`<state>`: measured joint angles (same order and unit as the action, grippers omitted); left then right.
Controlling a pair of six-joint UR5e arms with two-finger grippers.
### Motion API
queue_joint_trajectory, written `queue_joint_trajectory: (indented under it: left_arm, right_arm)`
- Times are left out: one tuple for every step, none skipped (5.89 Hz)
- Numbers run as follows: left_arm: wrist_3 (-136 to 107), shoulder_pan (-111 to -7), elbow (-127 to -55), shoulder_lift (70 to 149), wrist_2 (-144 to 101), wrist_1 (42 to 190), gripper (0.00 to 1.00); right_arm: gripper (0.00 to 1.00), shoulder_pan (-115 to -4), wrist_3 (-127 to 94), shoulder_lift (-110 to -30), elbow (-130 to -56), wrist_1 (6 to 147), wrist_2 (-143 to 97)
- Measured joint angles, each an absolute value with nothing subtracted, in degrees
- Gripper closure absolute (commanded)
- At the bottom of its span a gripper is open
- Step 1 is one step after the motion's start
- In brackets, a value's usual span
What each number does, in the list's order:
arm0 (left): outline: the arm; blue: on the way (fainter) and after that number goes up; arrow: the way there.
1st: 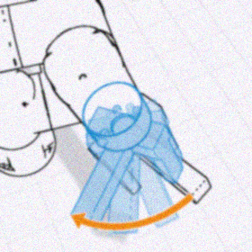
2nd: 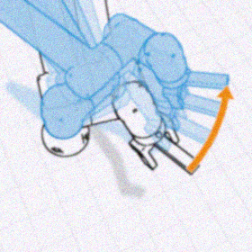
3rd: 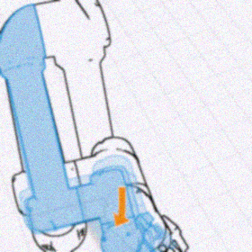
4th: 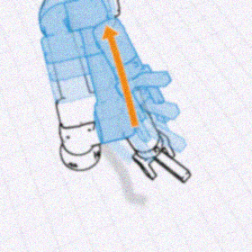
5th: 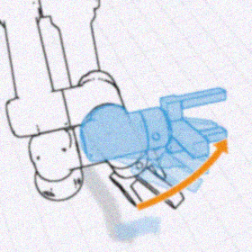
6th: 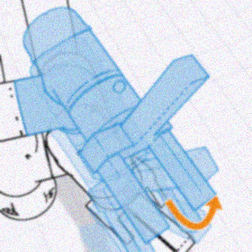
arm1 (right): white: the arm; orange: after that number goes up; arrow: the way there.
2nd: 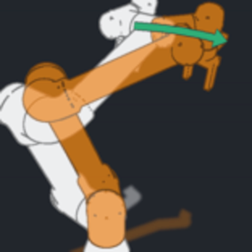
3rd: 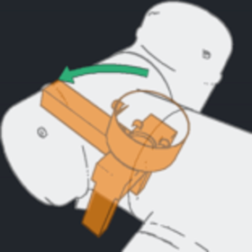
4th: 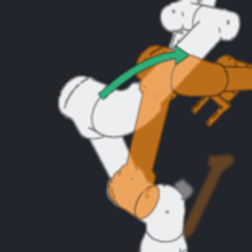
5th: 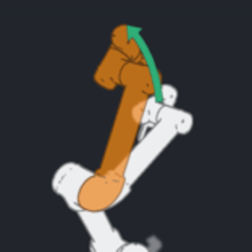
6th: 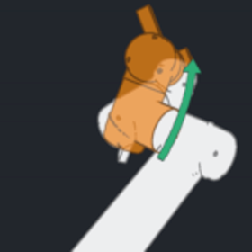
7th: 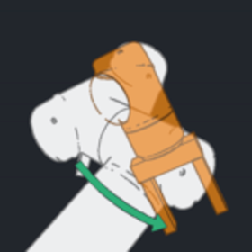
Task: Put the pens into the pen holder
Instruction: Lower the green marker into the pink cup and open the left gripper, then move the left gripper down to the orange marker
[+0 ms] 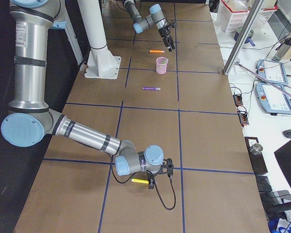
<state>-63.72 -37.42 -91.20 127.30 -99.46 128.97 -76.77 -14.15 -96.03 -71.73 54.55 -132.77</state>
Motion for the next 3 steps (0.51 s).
queue_joint_trajectory:
  left_arm:
    - [-63.72,-41.45,-91.28,127.52,-106.25,125.26,0.0]
    - [-63.72,-44.4,-91.3,127.87,-111.63,121.38,0.0]
    - [-63.69,-46.74,-91.31,128.18,-116.65,116.42,0.0]
  right_arm:
    - [0.13,-76.79,-14.15,-96.16,-71.95,54.69,-132.85]
    - [0.16,-76.81,-14.15,-96.36,-72.0,54.76,-132.88]
    - [0.16,-76.81,-14.15,-96.6,-71.97,54.85,-132.89]
